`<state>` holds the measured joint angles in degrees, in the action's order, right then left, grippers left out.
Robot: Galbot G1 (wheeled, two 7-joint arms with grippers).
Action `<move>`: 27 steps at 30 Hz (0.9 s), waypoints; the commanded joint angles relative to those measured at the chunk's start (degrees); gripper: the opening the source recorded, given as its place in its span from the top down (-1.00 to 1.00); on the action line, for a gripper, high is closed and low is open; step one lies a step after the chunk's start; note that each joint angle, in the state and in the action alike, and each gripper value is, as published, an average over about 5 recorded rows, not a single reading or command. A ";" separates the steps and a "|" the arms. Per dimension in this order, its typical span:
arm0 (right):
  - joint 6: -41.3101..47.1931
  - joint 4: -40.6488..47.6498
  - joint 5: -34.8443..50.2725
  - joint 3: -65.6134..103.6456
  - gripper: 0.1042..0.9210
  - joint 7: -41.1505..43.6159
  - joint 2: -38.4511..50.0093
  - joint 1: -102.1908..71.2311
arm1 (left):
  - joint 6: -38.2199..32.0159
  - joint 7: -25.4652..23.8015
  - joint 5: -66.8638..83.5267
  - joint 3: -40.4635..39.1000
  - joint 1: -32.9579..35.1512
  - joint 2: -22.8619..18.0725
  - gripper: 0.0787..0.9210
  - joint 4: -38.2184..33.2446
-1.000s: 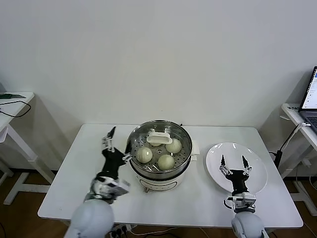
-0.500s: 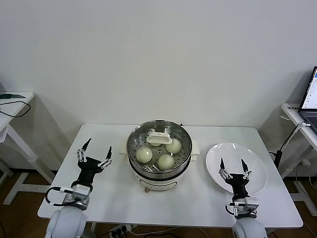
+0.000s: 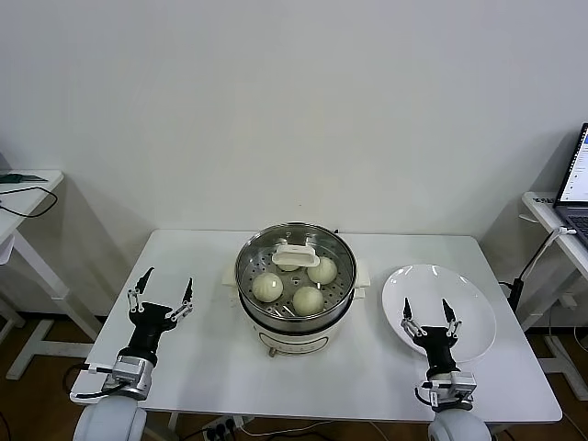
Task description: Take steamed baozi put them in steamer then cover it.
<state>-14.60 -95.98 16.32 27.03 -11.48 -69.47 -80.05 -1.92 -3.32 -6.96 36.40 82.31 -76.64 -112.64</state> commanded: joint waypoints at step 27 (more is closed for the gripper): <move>-1.33 -0.51 -0.82 -0.10 -0.76 0.17 -0.28 -1.47 | -2.62 -0.15 1.44 0.56 1.21 -0.04 -0.77 0.78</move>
<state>-15.79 -96.47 15.53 26.87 -11.36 -69.83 -81.47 -4.33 -3.40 -5.53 36.96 83.50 -76.69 -112.08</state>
